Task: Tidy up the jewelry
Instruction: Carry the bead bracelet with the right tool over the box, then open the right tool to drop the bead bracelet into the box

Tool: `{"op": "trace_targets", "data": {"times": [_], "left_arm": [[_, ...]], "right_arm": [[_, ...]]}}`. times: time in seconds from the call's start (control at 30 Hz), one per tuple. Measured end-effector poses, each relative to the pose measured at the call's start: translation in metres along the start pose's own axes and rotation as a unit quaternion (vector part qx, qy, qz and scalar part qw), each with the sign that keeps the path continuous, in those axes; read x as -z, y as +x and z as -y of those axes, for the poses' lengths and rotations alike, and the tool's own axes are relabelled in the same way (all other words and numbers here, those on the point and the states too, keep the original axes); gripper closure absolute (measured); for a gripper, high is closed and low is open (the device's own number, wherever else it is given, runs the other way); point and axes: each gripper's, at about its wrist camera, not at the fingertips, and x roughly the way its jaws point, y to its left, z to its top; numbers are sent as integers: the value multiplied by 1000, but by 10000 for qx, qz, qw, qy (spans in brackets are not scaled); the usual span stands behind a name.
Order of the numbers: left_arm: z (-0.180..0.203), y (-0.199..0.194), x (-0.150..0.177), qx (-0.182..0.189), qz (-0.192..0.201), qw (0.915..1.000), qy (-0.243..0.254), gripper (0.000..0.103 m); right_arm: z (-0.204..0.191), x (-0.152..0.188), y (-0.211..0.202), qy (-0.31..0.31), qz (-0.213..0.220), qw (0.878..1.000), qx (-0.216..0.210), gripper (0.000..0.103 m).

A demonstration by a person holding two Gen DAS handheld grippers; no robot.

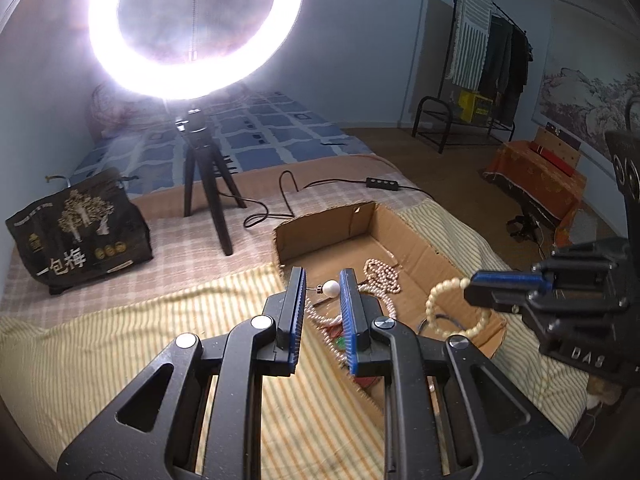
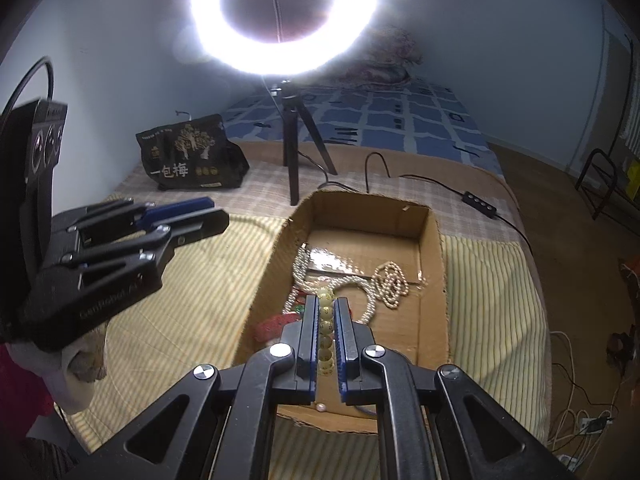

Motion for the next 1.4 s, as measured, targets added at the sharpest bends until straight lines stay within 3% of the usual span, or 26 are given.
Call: {"op": "trace_targets", "data": {"times": [0.43, 0.9, 0.97, 1.03, 1.17, 1.2, 1.23, 1.3, 1.33, 1.4], "left_arm": [[7, 30, -7, 18, -194, 9998, -81, 87], [13, 35, -9, 24, -244, 9997, -54, 87], [13, 35, -9, 25, -227, 9997, -60, 87], [14, 35, -9, 32, -233, 9997, -60, 87], [14, 35, -10, 5, -225, 9997, -30, 87], [14, 35, -10, 6, -224, 9997, -32, 87], [14, 35, -10, 12, -221, 9997, -35, 82], [14, 34, -10, -3, -191, 9998, -39, 63], [14, 33, -11, -18, -139, 9999, -50, 52], [13, 30, -11, -68, -34, 9999, -67, 44]], "right_arm": [[25, 13, 15, 265, -83, 9996, 40, 98], [32, 19, 22, 335, -140, 9993, -10, 97], [32, 19, 22, 361, -114, 9993, -25, 92], [32, 19, 20, 376, -84, 9993, -35, 80], [30, 20, 19, 348, -64, 9994, -56, 72], [29, 21, 20, 332, -70, 9994, -29, 66], [28, 21, 20, 322, -77, 9995, -4, 56], [27, 22, 21, 303, -62, 9995, 55, 42], [26, 23, 21, 298, -43, 9995, 86, 39], [26, 23, 21, 315, -33, 9994, 143, 33]]}}
